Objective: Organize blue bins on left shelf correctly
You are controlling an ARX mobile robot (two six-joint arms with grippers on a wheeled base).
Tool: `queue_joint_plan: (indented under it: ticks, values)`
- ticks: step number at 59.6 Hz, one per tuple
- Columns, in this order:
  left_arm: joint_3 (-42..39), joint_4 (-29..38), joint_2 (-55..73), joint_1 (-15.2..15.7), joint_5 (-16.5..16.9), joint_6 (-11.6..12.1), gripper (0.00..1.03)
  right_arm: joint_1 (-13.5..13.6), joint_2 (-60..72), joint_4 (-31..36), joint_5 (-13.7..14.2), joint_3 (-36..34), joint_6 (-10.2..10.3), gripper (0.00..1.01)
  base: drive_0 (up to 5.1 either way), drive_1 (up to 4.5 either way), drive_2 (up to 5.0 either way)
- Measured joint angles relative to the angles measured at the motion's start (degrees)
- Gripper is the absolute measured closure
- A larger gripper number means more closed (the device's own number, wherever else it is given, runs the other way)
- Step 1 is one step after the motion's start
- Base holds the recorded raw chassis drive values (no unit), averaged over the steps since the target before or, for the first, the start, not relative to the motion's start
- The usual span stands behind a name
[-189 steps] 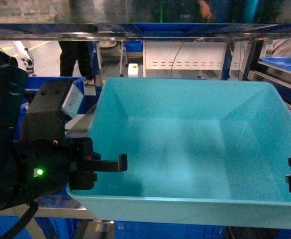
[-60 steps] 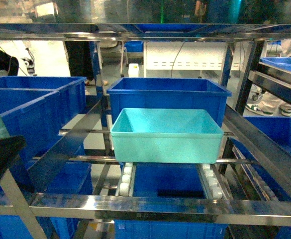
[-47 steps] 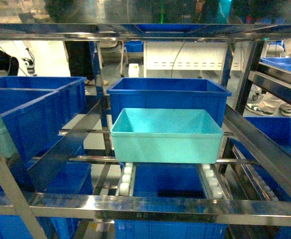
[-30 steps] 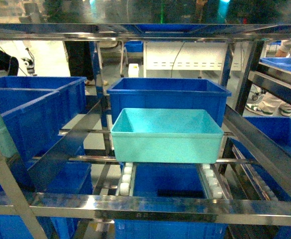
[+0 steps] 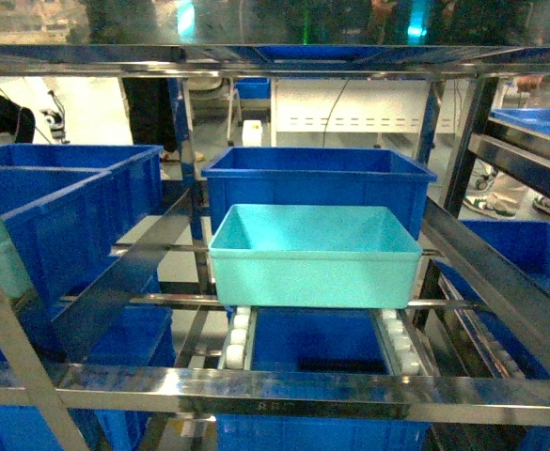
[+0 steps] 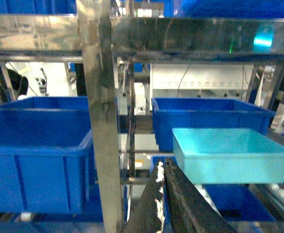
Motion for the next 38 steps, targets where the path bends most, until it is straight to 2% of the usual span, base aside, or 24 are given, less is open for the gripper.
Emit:
queue_joint_plan:
  ticks: [7,8,11,13,15,28,31,33,38]
  values:
    - [0.0,-2.1,-2.4,0.0,0.0,0.0,1.01,0.0,-1.6,-0.4,0.0,-1.7,0.0,0.99,0.0,0.00,0.0]
    - [0.1,-6.0,-5.2,0.0,0.0,0.0,1.01,0.0,-1.6,-0.4,0.0,-1.7,0.0,0.99,0.0,0.00,0.0]
    - [0.0,-11.6,-9.9,0.0,0.0,0.0,1.01,0.0,-1.8,-0.1,0.0,-1.7,0.0,0.99,0.0,0.00,0.0]
    - [0.2,-9.9,-10.8,0.0,0.0,0.0,1.01,0.0,-1.8,-0.4,0.0,-1.7,0.0,0.99,0.0,0.00,0.0]
    - [0.0,-11.5,-10.9,0.0,0.0,0.0,1.01,0.0,-1.8,-0.2,0.0,-1.7,0.0,0.99,0.0,0.00,0.0]
    - [0.0,-11.2,-10.9,0.0,0.0,0.0,1.01,0.0,-1.8,-0.3,0.0,-1.7,0.0,0.99,0.0,0.00,0.0]
    - [0.0,-11.2,-10.9,0.0,0.0,0.0,0.87,0.0,-1.8,-0.3,0.0,-1.7,0.0,0.88,0.0,0.00,0.0]
    - [0.0,-11.2,-10.9,0.0,0.0,0.0,0.75,0.0,-1.8,-0.3,0.0,-1.7,0.0,0.75,0.0,0.00,0.0]
    - [0.0,-11.2,-10.9,0.0,0.0,0.0,0.09,0.0,-1.8,-0.3,0.0,-1.7,0.0,0.08,0.0,0.00,0.0]
